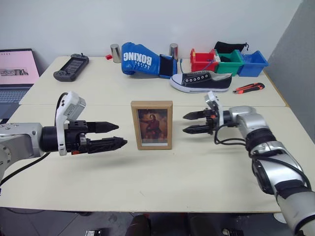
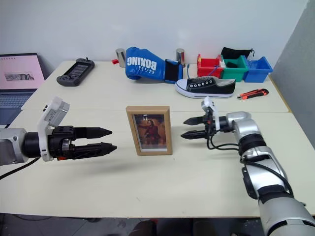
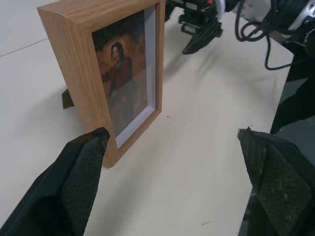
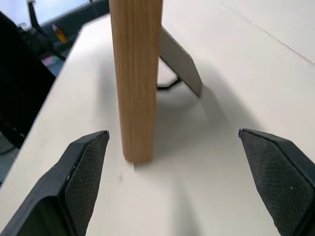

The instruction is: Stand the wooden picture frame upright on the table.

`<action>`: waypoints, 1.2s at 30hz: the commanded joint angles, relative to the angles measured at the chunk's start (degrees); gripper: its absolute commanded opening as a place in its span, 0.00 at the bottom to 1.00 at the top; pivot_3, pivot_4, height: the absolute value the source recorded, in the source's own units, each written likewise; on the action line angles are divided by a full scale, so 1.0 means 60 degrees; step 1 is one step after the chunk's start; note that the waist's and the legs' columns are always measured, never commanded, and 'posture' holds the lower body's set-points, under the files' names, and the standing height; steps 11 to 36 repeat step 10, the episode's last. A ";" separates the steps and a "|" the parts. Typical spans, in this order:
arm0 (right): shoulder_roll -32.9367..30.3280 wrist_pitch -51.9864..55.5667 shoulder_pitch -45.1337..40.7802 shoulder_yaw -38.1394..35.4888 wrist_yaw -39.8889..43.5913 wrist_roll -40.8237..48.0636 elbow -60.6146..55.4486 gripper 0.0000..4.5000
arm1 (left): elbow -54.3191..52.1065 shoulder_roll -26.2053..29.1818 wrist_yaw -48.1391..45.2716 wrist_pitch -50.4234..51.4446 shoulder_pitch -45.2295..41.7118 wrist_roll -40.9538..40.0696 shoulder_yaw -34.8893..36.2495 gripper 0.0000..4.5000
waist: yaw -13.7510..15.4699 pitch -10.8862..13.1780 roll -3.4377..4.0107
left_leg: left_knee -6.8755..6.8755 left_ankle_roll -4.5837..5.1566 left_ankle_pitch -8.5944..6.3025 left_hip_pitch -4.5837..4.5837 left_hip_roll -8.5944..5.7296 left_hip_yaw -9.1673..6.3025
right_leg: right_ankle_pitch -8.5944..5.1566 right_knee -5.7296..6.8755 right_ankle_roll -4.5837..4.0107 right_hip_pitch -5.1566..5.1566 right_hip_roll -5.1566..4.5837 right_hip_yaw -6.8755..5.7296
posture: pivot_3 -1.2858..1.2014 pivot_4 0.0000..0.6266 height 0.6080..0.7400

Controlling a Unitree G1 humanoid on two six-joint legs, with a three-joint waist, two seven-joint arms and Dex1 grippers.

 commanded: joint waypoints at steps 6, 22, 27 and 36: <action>-0.2264 0.5451 0.2943 -0.1483 -0.1546 0.2272 -0.8877 1.00 | 0.0196 -0.0277 -0.0071 -0.0568 -0.0231 0.0593 -0.0023 1.00 | -0.0065 0.0005 0.0009 | -0.0010 0.0001 -0.0001 -0.0001 0.0005 0.0005 | -0.0001 0.0002 0.0000 -0.0008 0.0002 0.0009 | 0.52 0.24 1.00; -0.2172 0.7538 0.3997 -0.2530 -0.3587 0.3170 -1.1827 1.00 | 0.0412 -0.0609 0.0301 -0.0785 -0.0374 0.0874 -0.0002 1.00 | -0.0033 0.0005 0.0008 | -0.0002 0.0002 -0.0001 0.0004 0.0008 0.0007 | -0.0002 0.0023 0.0002 -0.0012 0.0008 0.0012 | 0.52 0.24 1.00; -0.2172 0.7538 0.3997 -0.2530 -0.3587 0.3170 -1.1827 1.00 | 0.0412 -0.0609 0.0301 -0.0785 -0.0374 0.0874 -0.0002 1.00 | -0.0033 0.0005 0.0008 | -0.0002 0.0002 -0.0001 0.0004 0.0008 0.0007 | -0.0002 0.0023 0.0002 -0.0012 0.0008 0.0012 | 0.52 0.24 1.00; -0.2172 0.7538 0.3997 -0.2530 -0.3587 0.3170 -1.1827 1.00 | 0.0412 -0.0609 0.0301 -0.0785 -0.0374 0.0874 -0.0002 1.00 | -0.0033 0.0005 0.0008 | -0.0002 0.0002 -0.0001 0.0004 0.0008 0.0007 | -0.0002 0.0023 0.0002 -0.0012 0.0008 0.0012 | 0.52 0.24 1.00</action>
